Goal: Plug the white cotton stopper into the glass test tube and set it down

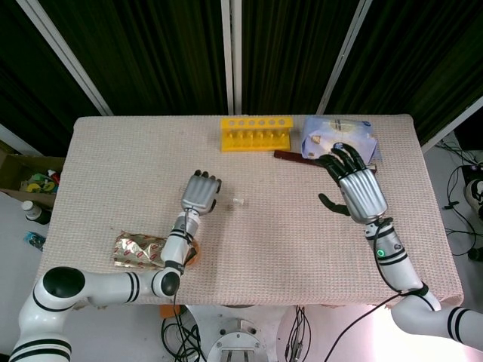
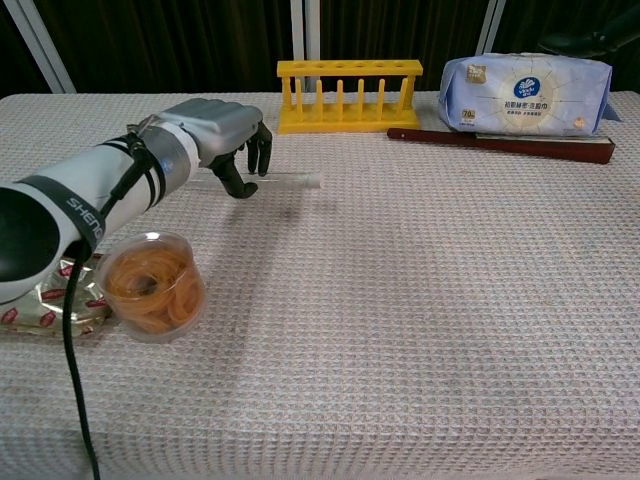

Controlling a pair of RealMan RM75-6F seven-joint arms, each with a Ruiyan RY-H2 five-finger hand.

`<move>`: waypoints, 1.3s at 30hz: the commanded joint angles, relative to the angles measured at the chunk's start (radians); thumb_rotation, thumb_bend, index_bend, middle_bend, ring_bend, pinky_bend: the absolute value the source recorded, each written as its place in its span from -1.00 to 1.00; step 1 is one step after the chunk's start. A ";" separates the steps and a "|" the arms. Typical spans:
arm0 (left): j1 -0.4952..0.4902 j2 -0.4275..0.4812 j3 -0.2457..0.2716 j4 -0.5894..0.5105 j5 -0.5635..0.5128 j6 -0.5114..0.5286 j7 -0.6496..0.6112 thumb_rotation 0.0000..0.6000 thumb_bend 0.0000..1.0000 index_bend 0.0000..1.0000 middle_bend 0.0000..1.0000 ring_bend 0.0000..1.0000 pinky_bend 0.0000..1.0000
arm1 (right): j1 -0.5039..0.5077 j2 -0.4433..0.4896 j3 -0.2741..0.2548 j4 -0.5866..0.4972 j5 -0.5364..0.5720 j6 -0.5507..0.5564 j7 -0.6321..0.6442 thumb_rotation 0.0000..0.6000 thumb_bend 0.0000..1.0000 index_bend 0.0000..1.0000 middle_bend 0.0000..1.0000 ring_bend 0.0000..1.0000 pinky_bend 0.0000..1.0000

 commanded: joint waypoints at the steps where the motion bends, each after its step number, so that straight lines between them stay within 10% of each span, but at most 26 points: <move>1: -0.001 -0.012 -0.008 0.023 -0.017 -0.029 0.003 1.00 -0.27 -0.19 -0.32 -0.55 -0.57 | -0.004 -0.006 0.000 0.012 0.002 -0.006 0.009 1.00 -0.61 -0.53 -0.49 -0.75 -0.73; 9: 0.027 0.028 -0.030 -0.029 -0.001 -0.036 -0.040 1.00 -0.28 -0.60 -0.59 -0.68 -0.59 | -0.019 -0.004 0.002 0.029 0.006 -0.008 0.026 1.00 -0.61 -0.54 -0.49 -0.75 -0.73; 18: 0.249 0.391 -0.060 -0.337 0.201 0.073 -0.355 1.00 -0.34 -0.59 -0.58 -0.69 -0.62 | -0.091 0.129 -0.025 -0.057 0.111 -0.057 -0.057 1.00 -0.53 -0.57 -0.51 -0.76 -0.71; 27: 0.516 0.680 0.047 -0.296 0.506 0.189 -0.716 1.00 -0.35 -0.55 -0.57 -0.69 -0.63 | -0.231 0.197 -0.073 -0.082 0.105 0.074 -0.071 1.00 -0.38 -0.85 -0.73 -0.96 -0.77; 39: 0.851 0.766 0.214 -0.325 0.650 0.480 -0.844 1.00 -0.55 -0.55 -0.57 -0.69 -0.65 | -0.390 0.195 -0.159 -0.049 0.014 0.206 0.001 1.00 -0.35 -1.00 -0.77 -0.96 -0.79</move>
